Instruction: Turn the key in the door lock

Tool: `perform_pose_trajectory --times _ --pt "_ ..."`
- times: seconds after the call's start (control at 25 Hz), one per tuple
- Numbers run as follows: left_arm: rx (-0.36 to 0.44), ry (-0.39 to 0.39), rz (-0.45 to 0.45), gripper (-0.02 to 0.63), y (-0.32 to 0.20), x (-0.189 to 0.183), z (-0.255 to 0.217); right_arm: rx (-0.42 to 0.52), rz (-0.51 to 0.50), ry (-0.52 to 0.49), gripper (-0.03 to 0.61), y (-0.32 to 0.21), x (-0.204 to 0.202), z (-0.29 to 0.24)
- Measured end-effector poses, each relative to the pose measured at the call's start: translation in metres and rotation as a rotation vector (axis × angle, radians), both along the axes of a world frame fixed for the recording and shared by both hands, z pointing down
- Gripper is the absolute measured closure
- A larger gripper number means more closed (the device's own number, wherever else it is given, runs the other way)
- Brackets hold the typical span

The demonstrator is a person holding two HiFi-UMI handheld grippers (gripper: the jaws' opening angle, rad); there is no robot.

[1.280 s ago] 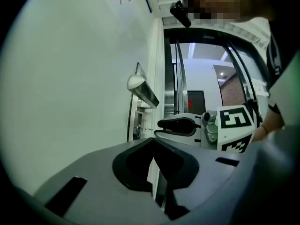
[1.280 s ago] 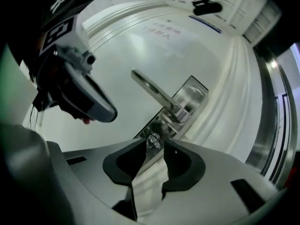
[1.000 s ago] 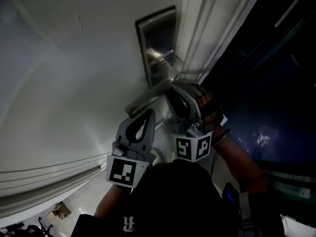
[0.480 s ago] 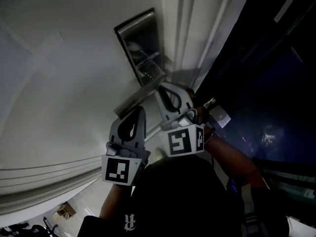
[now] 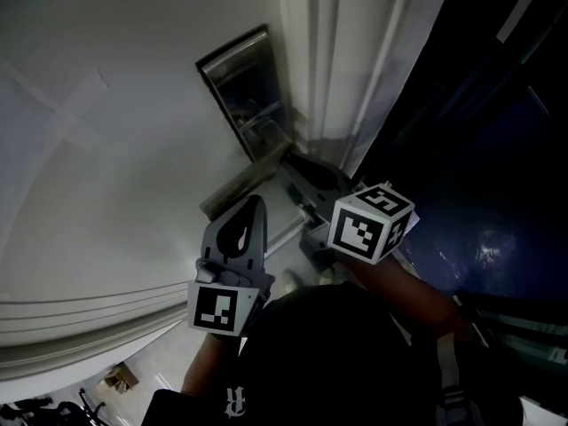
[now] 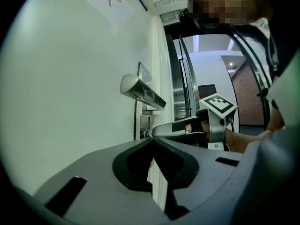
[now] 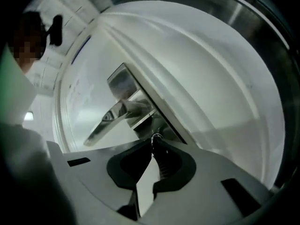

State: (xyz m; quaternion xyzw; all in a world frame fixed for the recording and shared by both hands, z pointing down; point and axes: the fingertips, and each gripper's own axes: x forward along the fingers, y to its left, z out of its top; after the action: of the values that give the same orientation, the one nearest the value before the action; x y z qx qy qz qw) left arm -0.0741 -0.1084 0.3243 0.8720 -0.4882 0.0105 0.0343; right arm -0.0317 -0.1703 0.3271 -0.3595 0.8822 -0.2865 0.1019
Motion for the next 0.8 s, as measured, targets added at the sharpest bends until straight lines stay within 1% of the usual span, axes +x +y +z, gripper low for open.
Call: perform_pose_trajectory --times 0.08,0.16,0.24,0.36,0.44,0.52,0.6,0.8 --pt "0.0 -0.002 -0.002 0.607 0.0 0.002 -0.001 -0.112 -0.043 -0.152 0.555 -0.001 0.001 0.001" --pt "0.001 -0.003 -0.003 0.607 0.001 0.003 -0.001 -0.188 -0.088 -0.281 0.555 -0.003 0.001 -0.001" --pt "0.002 -0.003 -0.006 0.607 0.002 0.004 -0.002 -0.251 -0.108 -0.364 0.554 -0.004 0.003 0.001" --pt "0.0 0.0 -0.015 0.607 0.004 0.004 -0.002 -0.375 -0.129 -0.491 0.548 -0.004 0.005 0.009" --pt "-0.003 0.003 -0.021 0.607 0.005 0.004 -0.002 -0.434 -0.153 -0.577 0.548 -0.004 0.004 0.009" --pt "-0.003 0.004 -0.026 0.607 0.006 0.004 -0.003 -0.46 -0.178 -0.632 0.546 -0.004 0.003 0.009" --pt "-0.002 0.001 -0.031 0.607 0.006 0.004 -0.002 -0.46 -0.203 -0.655 0.535 -0.004 0.003 0.008" --pt "-0.006 0.005 -0.046 0.607 0.007 0.006 -0.001 -0.422 -0.25 -0.645 0.527 -0.004 0.004 0.003"
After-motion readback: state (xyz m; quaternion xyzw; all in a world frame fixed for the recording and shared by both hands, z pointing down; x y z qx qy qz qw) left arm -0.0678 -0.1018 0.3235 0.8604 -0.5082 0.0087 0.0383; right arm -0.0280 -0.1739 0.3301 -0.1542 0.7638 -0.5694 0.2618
